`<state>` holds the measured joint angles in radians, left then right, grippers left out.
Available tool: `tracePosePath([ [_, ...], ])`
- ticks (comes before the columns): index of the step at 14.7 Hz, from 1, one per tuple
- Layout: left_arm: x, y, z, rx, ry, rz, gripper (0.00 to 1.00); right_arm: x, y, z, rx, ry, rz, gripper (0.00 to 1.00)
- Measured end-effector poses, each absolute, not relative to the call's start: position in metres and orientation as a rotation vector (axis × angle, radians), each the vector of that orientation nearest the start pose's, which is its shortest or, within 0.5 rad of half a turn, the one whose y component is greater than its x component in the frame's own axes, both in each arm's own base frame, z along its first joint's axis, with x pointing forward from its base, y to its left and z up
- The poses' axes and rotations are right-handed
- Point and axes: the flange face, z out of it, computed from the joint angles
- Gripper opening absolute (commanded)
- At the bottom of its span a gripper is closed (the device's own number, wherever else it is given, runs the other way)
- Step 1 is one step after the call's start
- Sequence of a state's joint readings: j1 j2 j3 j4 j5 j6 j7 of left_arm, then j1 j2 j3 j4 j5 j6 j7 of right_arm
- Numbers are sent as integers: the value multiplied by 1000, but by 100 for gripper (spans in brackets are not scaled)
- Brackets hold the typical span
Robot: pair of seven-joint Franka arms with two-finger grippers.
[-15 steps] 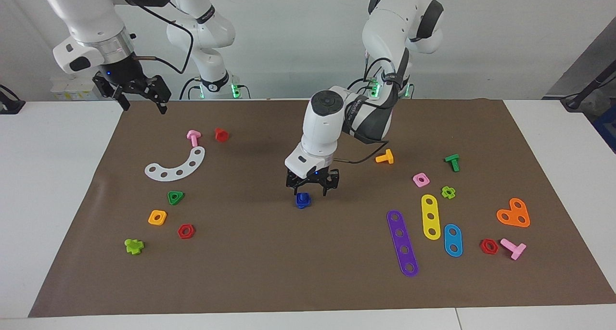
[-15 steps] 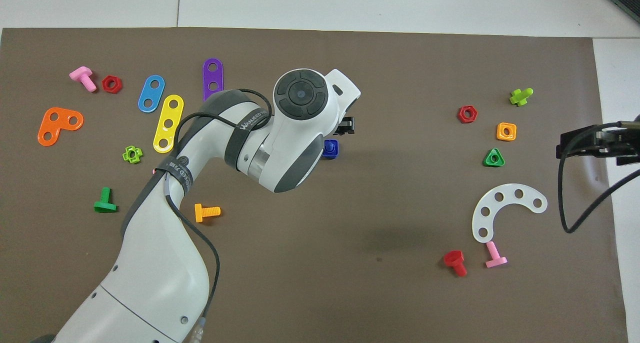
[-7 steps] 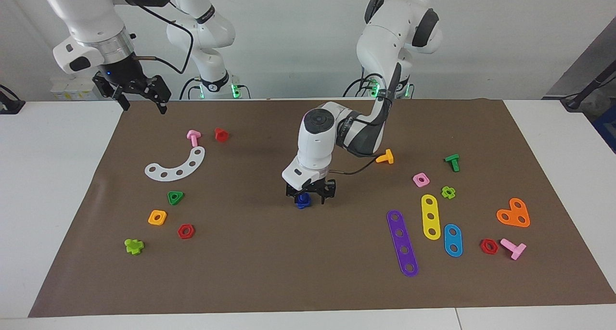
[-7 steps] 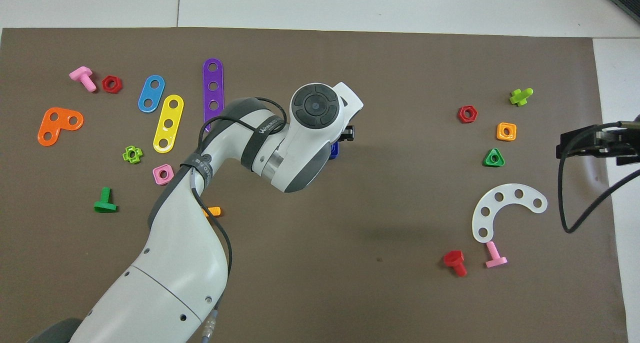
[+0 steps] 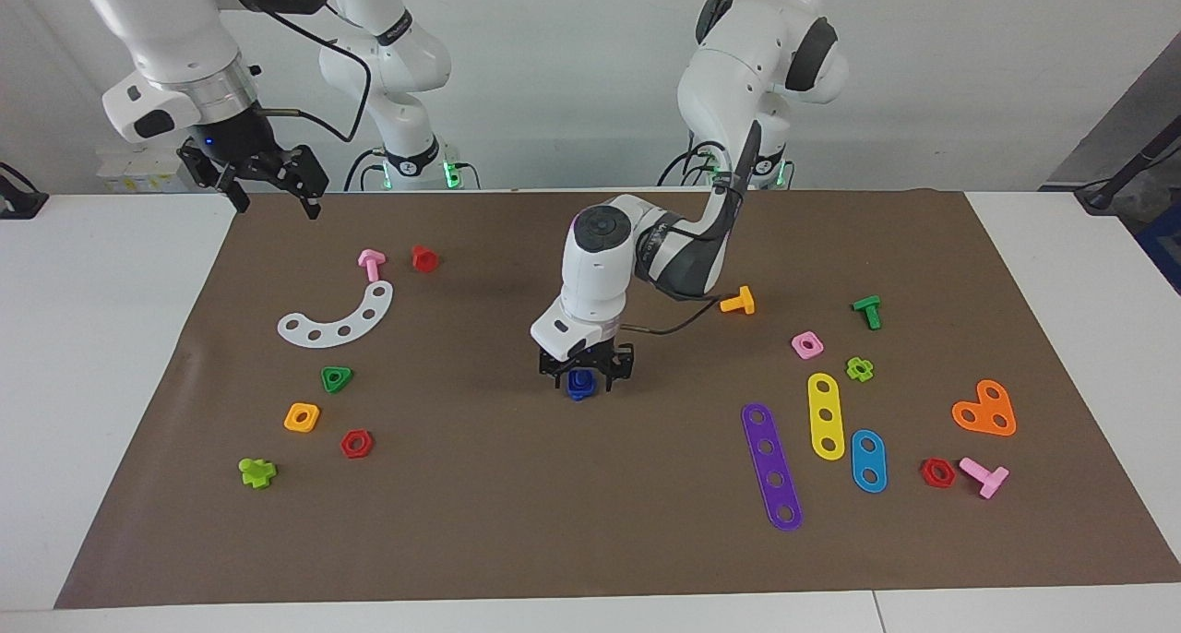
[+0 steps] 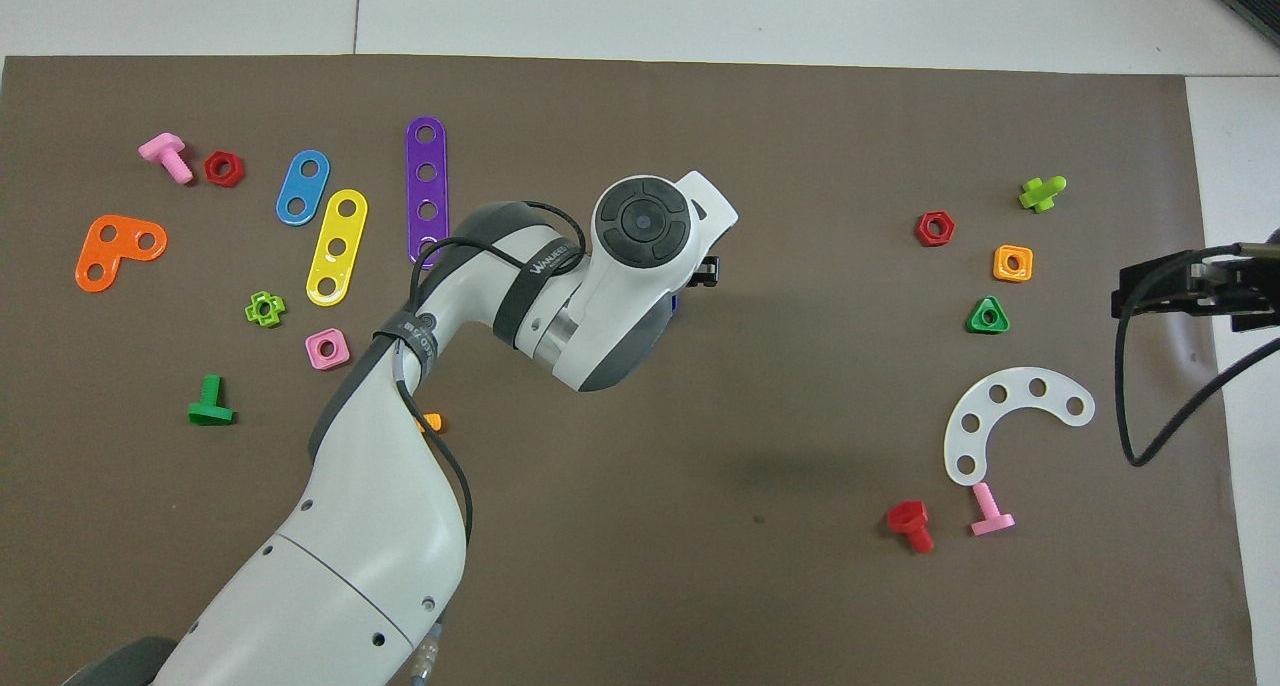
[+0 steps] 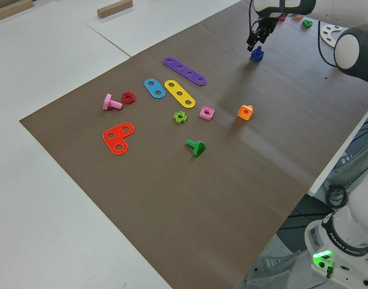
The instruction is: Unscrew and place screws in storage area
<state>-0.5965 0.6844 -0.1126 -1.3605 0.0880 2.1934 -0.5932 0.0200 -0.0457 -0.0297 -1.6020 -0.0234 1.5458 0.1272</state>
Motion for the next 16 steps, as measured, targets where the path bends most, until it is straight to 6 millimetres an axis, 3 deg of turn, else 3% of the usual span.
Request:
tracePosePath([
  [16, 575, -466, 311, -3198, 218, -165, 80, 537, -8, 630, -3157, 217, 23, 100],
])
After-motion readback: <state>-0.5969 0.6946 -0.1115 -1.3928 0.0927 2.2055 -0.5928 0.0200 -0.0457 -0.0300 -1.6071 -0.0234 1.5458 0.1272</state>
